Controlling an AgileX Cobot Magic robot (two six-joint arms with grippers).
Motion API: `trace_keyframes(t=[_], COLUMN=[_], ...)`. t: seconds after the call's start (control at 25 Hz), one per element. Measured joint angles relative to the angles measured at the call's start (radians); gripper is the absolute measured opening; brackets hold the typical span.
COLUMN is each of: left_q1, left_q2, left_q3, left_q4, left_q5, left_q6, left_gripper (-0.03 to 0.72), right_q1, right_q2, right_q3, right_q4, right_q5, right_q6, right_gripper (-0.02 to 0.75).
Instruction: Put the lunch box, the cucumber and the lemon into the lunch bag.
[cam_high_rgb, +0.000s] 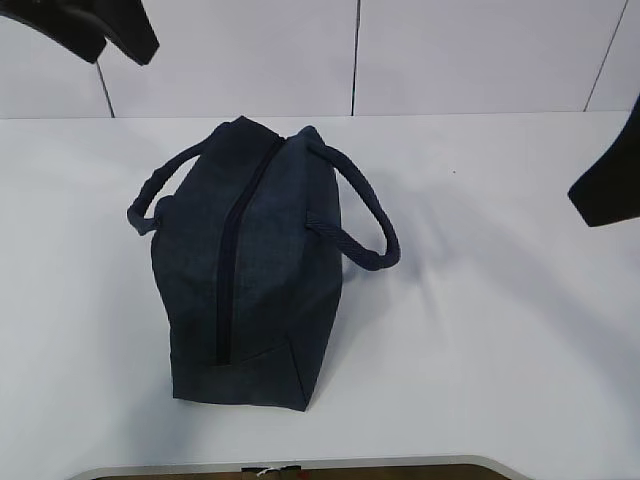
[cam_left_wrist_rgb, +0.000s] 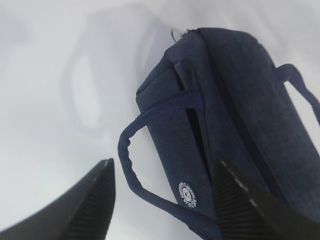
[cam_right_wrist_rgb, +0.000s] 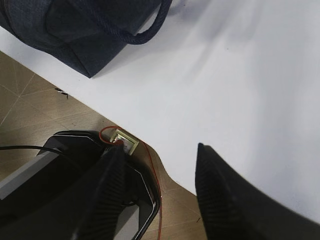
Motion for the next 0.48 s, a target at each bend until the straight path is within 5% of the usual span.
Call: trace_keyframes(t=[0.48], left_q1=[0.0], left_q2=[-0.278], left_q3=[0.073], left_q4=[0.033], left_q5=[0.006], left_q6=[0.0], left_gripper=[0.435], right_q1=[0.0], right_q2=[-0.116], right_q3=[0.0], right_q4=[0.025], right_q5=[0.002], right_q6=[0.0], right_gripper=[0.374])
